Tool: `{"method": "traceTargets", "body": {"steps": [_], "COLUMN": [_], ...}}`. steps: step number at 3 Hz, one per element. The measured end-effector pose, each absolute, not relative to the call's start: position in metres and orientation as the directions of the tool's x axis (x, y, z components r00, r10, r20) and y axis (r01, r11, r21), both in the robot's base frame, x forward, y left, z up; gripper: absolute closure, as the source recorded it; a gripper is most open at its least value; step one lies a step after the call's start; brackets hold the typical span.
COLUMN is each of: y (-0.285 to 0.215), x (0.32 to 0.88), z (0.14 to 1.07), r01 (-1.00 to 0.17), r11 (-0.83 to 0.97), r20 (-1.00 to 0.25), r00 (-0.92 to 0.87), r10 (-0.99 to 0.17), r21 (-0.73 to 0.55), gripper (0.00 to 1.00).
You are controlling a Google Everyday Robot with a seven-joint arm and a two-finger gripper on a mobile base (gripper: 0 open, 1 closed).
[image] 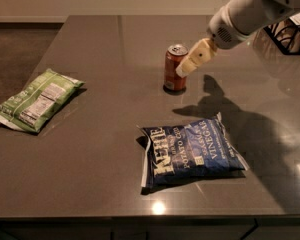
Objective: Move coke can near green jalapeno chip bag
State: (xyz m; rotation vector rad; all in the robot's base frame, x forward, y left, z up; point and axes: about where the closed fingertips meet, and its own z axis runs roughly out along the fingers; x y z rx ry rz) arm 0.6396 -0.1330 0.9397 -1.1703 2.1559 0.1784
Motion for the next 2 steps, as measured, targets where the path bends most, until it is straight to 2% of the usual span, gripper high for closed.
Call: {"method": "traceTargets", "body": {"steps": [1,2], "y": [-0.111,-0.097], "x": [0.656,0.665], "z": [0.924,0.914], "r01": [-0.801,-0.812], "r11": [0.575,0.562], "r20": [-0.631,-0.634], "r00": [-0.361,-0.353], "r10": [-0.687,-0.688], "r21": [-0.168,-0.158], "gripper": [0.0,0.16]}}
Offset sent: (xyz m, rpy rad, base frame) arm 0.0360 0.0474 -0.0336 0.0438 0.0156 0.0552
